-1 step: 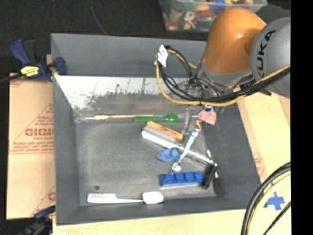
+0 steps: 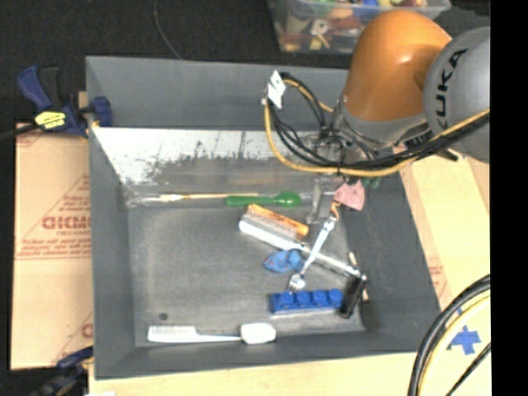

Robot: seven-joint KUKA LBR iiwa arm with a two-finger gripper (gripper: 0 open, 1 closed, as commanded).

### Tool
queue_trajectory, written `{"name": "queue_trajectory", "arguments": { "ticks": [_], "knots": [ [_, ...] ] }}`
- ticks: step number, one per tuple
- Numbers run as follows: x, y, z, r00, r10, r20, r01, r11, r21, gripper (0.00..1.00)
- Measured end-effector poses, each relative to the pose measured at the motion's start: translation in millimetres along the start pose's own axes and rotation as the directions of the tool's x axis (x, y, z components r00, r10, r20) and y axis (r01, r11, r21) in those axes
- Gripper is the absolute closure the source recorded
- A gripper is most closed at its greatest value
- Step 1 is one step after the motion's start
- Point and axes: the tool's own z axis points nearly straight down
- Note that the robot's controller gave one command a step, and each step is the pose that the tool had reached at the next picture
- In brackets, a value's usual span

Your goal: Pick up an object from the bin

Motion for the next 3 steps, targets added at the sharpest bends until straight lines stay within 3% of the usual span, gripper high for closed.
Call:
{"name": "queue_trajectory", "arguments": {
  "ticks": [1, 2, 3],
  "knots": [
    [41.5, -97.2, 81.4, 0.986, 0.168, -0.005, -0.168, 0.986, 0.002, 0.0],
    [57.2, -98.9, 78.5, 1.0, 0.006, 0.009, -0.006, 1.0, 0.0, 0.0],
    [20.7, -66.3, 127.0, 0.999, -0.044, 0.004, 0.044, 0.999, 0.001, 0.0]
  ]
}}
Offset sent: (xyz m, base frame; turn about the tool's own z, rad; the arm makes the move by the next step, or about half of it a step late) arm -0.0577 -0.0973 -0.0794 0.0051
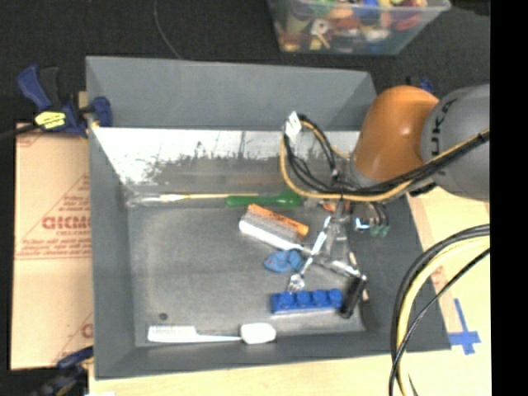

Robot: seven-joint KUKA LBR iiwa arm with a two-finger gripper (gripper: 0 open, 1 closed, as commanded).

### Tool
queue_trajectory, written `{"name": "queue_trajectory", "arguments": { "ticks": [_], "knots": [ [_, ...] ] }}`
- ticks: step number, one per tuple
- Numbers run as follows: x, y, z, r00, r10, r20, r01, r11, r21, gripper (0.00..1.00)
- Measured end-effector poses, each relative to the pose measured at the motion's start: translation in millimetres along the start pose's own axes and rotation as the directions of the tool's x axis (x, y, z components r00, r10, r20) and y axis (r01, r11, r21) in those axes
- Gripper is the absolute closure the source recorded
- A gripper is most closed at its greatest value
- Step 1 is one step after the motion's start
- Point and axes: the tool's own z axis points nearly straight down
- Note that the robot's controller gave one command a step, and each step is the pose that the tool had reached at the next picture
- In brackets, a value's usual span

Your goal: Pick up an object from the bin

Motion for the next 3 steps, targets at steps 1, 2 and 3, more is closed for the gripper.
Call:
{"name": "queue_trajectory", "arguments": {
  "ticks": [1, 2, 3],
  "knots": [
    [8.3, 5.2, 40.5, 0.943, -0.332, 0.016, 0.332, 0.943, 0.008, 0.0],
    [20.4, 51.8, 40.6, 1.0, 0.001, 0.005, -0.001, 1.0, 0.0, 1.0],
    [20.4, 51.7, 40.5, 1.0, 0.001, 0.005, -0.001, 1.0, 0.001, 1.0]
  ]
}}
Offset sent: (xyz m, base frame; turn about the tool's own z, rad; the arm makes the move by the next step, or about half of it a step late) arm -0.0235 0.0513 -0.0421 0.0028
